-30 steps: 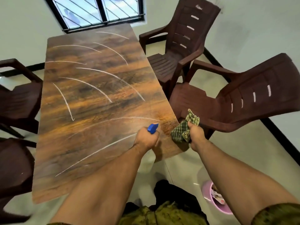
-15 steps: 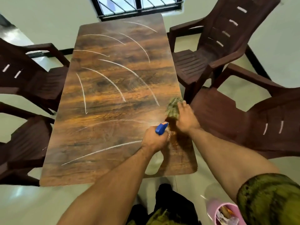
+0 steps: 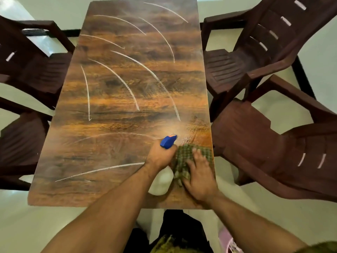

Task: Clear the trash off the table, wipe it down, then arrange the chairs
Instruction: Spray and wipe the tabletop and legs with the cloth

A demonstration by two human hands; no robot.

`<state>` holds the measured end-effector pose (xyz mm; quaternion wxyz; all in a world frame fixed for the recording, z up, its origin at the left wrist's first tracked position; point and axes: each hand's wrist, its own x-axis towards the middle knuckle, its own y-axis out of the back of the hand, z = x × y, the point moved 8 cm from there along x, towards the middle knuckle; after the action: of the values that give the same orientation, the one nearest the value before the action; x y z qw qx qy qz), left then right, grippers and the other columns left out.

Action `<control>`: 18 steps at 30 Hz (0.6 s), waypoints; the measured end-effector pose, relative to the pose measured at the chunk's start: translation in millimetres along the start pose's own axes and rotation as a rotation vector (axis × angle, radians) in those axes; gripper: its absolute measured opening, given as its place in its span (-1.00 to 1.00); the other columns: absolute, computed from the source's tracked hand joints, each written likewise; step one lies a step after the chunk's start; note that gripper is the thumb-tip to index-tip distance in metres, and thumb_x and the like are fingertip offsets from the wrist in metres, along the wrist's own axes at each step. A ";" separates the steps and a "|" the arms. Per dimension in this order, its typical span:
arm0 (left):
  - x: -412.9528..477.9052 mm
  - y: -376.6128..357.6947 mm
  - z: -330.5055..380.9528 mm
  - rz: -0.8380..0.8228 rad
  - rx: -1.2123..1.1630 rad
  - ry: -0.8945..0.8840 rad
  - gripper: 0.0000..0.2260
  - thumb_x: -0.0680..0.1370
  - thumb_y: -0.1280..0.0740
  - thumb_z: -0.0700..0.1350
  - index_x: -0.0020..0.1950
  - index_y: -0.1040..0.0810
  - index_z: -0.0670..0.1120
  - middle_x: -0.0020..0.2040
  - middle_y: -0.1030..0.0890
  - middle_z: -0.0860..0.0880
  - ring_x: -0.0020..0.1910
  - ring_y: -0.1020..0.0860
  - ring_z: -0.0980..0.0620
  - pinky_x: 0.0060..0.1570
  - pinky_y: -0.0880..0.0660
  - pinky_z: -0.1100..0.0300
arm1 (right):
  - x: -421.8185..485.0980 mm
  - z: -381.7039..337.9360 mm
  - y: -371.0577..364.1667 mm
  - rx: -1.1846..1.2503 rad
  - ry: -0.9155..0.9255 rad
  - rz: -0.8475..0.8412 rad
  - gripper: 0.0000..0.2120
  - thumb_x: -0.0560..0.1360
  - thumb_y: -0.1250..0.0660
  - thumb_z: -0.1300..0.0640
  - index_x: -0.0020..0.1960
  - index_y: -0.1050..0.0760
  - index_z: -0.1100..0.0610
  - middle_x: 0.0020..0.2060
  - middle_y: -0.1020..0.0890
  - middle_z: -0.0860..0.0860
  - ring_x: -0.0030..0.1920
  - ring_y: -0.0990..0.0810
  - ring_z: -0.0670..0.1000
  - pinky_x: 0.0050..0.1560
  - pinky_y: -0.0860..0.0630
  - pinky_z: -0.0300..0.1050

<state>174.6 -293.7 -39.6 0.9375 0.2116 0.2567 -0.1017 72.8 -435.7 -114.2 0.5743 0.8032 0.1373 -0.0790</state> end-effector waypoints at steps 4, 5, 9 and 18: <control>8.1 4.3 1.3 -0.015 0.040 -0.026 -0.82 0.51 -0.36 -0.22 -0.29 -0.49 -0.20 -0.40 -0.47 -0.09 -0.41 -0.42 0.00 -0.33 -0.40 0.10 | 104.8 36.9 52.1 -0.023 -0.216 0.047 -0.24 0.59 -0.06 -0.26 0.61 0.00 0.18 0.61 0.12 0.20 0.60 0.20 0.19 0.59 0.15 0.12; 9.7 5.8 -0.3 -0.022 0.049 -0.026 -0.83 0.50 -0.37 -0.22 -0.28 -0.50 -0.17 -0.39 -0.47 -0.09 -0.39 -0.43 -0.01 -0.30 -0.41 0.08 | 122.0 44.0 59.5 -0.019 -0.273 0.049 -0.22 0.60 -0.03 -0.26 0.62 0.08 0.20 0.61 0.14 0.22 0.60 0.21 0.20 0.58 0.16 0.14; 10.2 12.6 -3.8 -0.013 0.027 -0.003 -0.88 0.51 -0.37 -0.24 -0.20 -0.53 -0.25 -0.35 -0.50 -0.13 -0.35 -0.47 -0.05 -0.26 -0.46 0.05 | 137.8 28.6 53.0 -0.009 -0.347 0.023 -0.22 0.61 0.06 -0.26 0.62 0.20 0.18 0.59 0.21 0.22 0.59 0.28 0.21 0.57 0.22 0.16; -17.4 10.5 -5.3 -0.072 0.096 -0.065 -0.82 0.48 -0.37 -0.26 -0.30 -0.45 -0.20 -0.43 -0.42 -0.05 -0.45 -0.38 0.05 -0.37 -0.36 0.16 | -9.3 21.8 3.5 -0.011 -0.448 0.117 -0.23 0.57 0.06 -0.25 0.62 0.03 0.21 0.61 0.04 0.21 0.61 0.12 0.19 0.59 0.08 0.13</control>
<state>160.8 -280.6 -31.0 0.9300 0.2435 0.2282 -0.1542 65.7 -458.6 -115.5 0.5983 0.7691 -0.0398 -0.2212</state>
